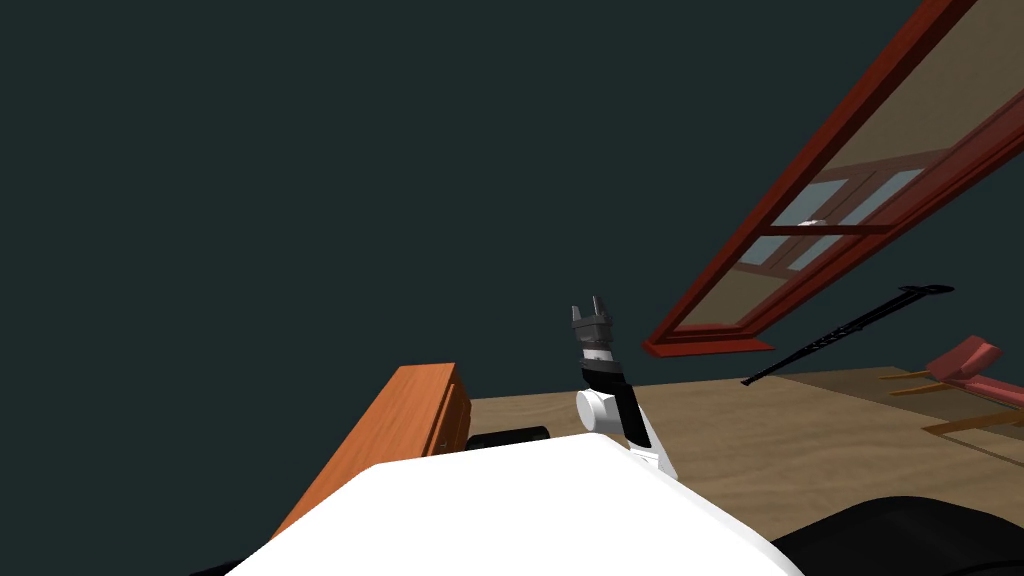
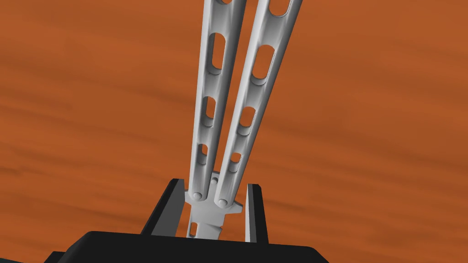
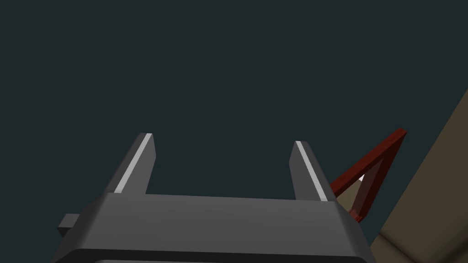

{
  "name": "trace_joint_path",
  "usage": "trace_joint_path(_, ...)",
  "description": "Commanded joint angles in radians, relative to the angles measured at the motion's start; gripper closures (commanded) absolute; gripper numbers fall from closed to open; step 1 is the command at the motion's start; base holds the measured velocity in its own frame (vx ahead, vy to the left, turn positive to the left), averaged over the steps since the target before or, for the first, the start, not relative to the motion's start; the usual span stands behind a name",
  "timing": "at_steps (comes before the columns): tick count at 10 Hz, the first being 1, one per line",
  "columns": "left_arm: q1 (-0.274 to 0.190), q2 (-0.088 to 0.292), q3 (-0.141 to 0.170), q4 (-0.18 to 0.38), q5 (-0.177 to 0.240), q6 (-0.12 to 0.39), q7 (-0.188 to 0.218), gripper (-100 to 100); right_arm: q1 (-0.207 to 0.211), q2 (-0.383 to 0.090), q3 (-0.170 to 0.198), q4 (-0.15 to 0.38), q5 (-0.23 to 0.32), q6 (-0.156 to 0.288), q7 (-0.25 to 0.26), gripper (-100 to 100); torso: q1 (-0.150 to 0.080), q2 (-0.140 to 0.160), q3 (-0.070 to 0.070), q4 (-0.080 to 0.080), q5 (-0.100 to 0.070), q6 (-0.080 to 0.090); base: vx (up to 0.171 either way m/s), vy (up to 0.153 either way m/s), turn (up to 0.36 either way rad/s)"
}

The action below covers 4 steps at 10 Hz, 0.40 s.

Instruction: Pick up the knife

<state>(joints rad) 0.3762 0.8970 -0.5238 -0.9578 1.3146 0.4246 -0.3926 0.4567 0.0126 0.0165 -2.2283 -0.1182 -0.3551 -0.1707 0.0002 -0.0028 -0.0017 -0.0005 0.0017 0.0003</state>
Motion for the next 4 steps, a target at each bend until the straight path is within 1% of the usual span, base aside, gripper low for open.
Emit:
trace_joint_path(1,0.002,0.024,-0.006,-0.007,0.038,0.006,-0.021,100,0.000,0.000,0.000,0.000,0.000,0.000,0.000,0,0.000,0.000,0.000,0.000,0.000,0.000,0.005,-0.046,0.011)
trace_joint_path(2,0.007,0.045,-0.010,-0.020,0.058,0.010,-0.026,100,0.000,0.000,0.000,0.000,0.000,0.000,0.000,0,0.000,0.000,0.000,0.000,0.000,0.000,0.003,-0.056,0.009)
trace_joint_path(3,0.005,0.035,-0.008,-0.018,0.038,0.007,-0.014,100,0.000,0.000,0.000,0.000,0.000,0.000,0.000,0,-0.001,-0.001,0.000,0.000,0.000,0.000,0.001,-0.025,0.005)
trace_joint_path(4,0.005,0.037,-0.009,-0.020,0.039,0.008,-0.012,0,0.000,0.000,0.000,0.000,0.000,0.000,0.000,0,0.001,0.000,0.000,0.000,0.000,0.000,0.000,-0.005,0.000)
